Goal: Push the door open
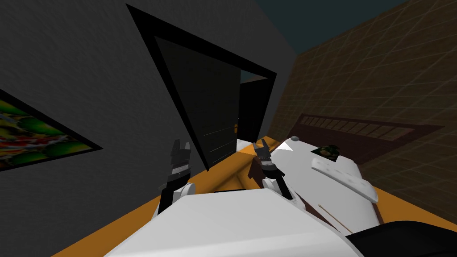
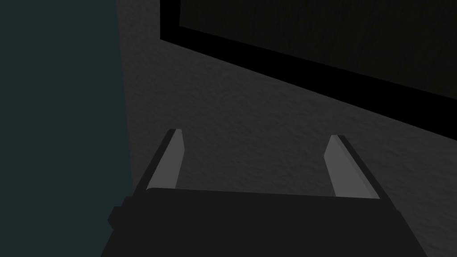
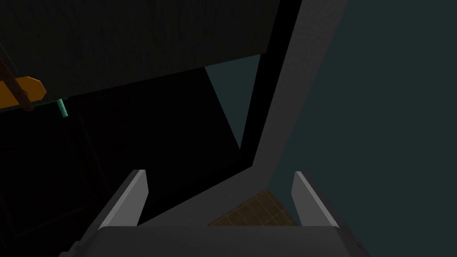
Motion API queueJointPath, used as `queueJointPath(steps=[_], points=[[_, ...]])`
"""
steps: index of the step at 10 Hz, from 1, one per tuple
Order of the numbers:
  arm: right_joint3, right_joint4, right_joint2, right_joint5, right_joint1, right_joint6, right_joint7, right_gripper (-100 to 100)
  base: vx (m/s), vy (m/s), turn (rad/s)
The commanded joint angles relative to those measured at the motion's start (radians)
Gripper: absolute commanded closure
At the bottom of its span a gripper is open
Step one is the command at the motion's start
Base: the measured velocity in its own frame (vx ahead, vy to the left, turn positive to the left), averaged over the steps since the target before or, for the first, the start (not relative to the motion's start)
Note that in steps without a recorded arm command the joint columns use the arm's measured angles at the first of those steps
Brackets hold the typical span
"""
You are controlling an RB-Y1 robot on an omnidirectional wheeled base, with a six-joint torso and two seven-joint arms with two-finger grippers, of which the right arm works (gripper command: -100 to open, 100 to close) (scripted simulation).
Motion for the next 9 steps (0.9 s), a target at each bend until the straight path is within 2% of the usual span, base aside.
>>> queueJointPath(steps=[1,9], points=[[0.005,0.036,-0.023,-0.009,-0.006,-0.013,-0.013,-100,0.098,-0.014,0.091],[0.037,0.227,-0.133,-0.051,-0.049,-0.071,-0.071,-100,0.095,-0.030,0.092]])
